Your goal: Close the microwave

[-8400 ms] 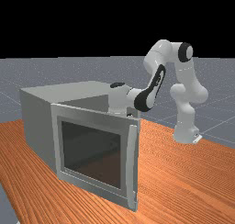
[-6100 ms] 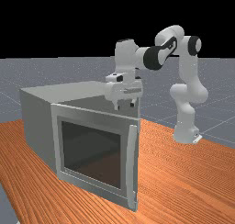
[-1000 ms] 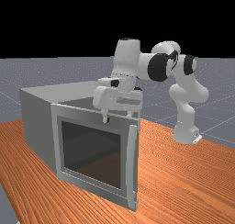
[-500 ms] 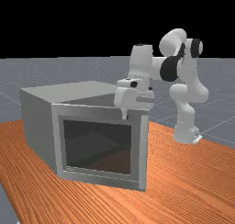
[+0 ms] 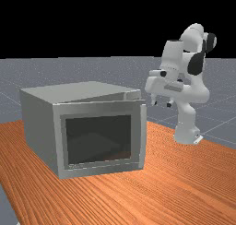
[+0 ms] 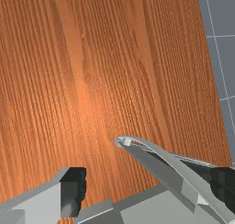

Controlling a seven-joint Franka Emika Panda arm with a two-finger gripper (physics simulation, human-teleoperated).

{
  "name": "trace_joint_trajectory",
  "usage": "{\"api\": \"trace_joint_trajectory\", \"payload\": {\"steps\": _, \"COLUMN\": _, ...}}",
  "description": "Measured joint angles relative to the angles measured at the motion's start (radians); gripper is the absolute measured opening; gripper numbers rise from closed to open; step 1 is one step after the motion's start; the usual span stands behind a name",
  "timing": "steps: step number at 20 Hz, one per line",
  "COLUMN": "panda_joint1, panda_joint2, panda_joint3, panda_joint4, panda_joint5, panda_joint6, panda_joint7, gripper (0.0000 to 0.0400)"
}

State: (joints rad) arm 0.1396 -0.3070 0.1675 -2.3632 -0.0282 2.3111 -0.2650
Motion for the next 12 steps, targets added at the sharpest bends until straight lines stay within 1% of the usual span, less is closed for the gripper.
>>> {"api": "trace_joint_trajectory", "payload": {"steps": 2, "panda_joint1": 0.015, "panda_joint2": 0.074, "panda_joint3": 0.088, "panda_joint4": 0.086, "panda_joint5": -0.05, "panda_joint6": -0.035, "panda_joint7": 0.217, "gripper": 0.04}}
{"api": "trace_joint_trajectory", "payload": {"steps": 3, "panda_joint1": 0.038, "panda_joint2": 0.136, "panda_joint3": 0.084, "panda_joint4": 0.153, "panda_joint5": -0.069, "panda_joint6": -0.032, "panda_joint7": 0.198, "gripper": 0.04}}
{"api": "trace_joint_trajectory", "payload": {"steps": 4, "panda_joint1": 0.042, "panda_joint2": 0.204, "panda_joint3": 0.07, "panda_joint4": 0.228, "panda_joint5": -0.075, "panda_joint6": -0.031, "panda_joint7": 0.142, "gripper": 0.04}}
{"api": "trace_joint_trajectory", "payload": {"steps": 5, "panda_joint1": 0.042, "panda_joint2": 0.281, "panda_joint3": 0.06, "panda_joint4": 0.32, "panda_joint5": -0.094, "panda_joint6": -0.048, "panda_joint7": 0.145, "gripper": 0.04}}
{"api": "trace_joint_trajectory", "payload": {"steps": 6, "panda_joint1": 0.044, "panda_joint2": 0.36, "panda_joint3": 0.052, "panda_joint4": 0.423, "panda_joint5": -0.154, "panda_joint6": -0.094, "panda_joint7": 0.082, "gripper": 0.04}}
{"api": "trace_joint_trajectory", "payload": {"steps": 7, "panda_joint1": 0.046, "panda_joint2": 0.424, "panda_joint3": 0.043, "panda_joint4": 0.506, "panda_joint5": -0.174, "panda_joint6": -0.12, "panda_joint7": 0.078, "gripper": 0.04}}
{"api": "trace_joint_trajectory", "payload": {"steps": 8, "panda_joint1": 0.036, "panda_joint2": 0.525, "panda_joint3": 0.045, "panda_joint4": 0.666, "panda_joint5": -0.081, "panda_joint6": -0.234, "panda_joint7": 0.015, "gripper": 0.04}}
{"api": "trace_joint_trajectory", "payload": {"steps": 10, "panda_joint1": 0.026, "panda_joint2": 0.6, "panda_joint3": 0.046, "panda_joint4": 0.701, "panda_joint5": -0.064, "panda_joint6": -0.269, "panda_joint7": 0.008, "gripper": 0.04}}
{"api": "trace_joint_trajectory", "payload": {"steps": 12, "panda_joint1": 0.024, "panda_joint2": 0.652, "panda_joint3": 0.043, "panda_joint4": 0.642, "panda_joint5": -0.076, "panda_joint6": -0.174, "panda_joint7": 0.015, "gripper": 0.04}}
